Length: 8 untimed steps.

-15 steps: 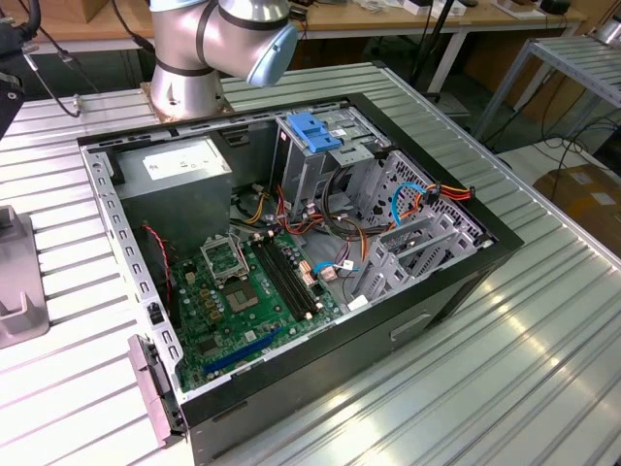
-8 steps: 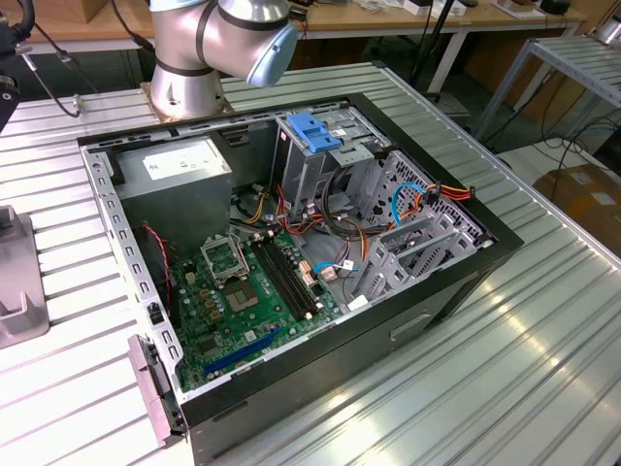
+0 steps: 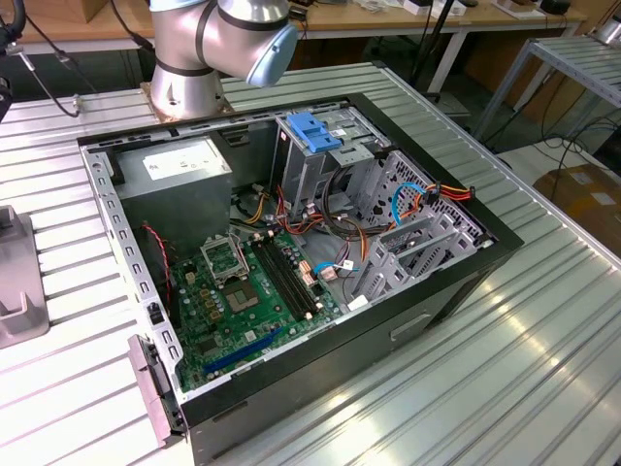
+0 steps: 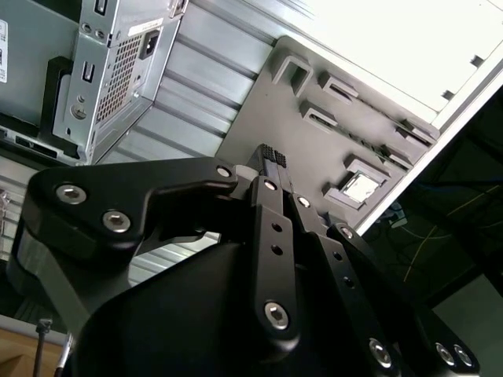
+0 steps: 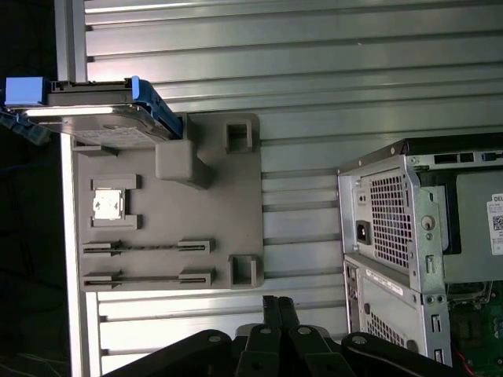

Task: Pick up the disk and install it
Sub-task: 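Reach for the disk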

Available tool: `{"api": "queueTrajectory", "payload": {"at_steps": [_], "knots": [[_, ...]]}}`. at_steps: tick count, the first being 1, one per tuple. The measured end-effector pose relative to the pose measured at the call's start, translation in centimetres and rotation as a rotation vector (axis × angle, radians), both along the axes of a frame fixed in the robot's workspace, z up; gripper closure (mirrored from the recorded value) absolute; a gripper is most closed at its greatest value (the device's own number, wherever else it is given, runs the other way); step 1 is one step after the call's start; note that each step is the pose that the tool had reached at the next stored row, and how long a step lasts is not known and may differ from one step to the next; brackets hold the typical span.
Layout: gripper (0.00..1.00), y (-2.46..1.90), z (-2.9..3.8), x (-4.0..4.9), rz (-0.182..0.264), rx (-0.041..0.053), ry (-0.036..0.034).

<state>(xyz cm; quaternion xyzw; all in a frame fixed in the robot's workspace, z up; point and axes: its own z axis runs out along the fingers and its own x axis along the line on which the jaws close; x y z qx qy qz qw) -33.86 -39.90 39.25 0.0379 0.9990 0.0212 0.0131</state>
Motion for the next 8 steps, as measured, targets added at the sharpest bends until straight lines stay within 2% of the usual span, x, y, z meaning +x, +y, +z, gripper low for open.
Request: {"api": "queueTrajectory", "payload": {"at_steps": [8], "knots": [[0.90,0.00,-0.01,-0.69,0.000,0.0000,0.0000]]}}
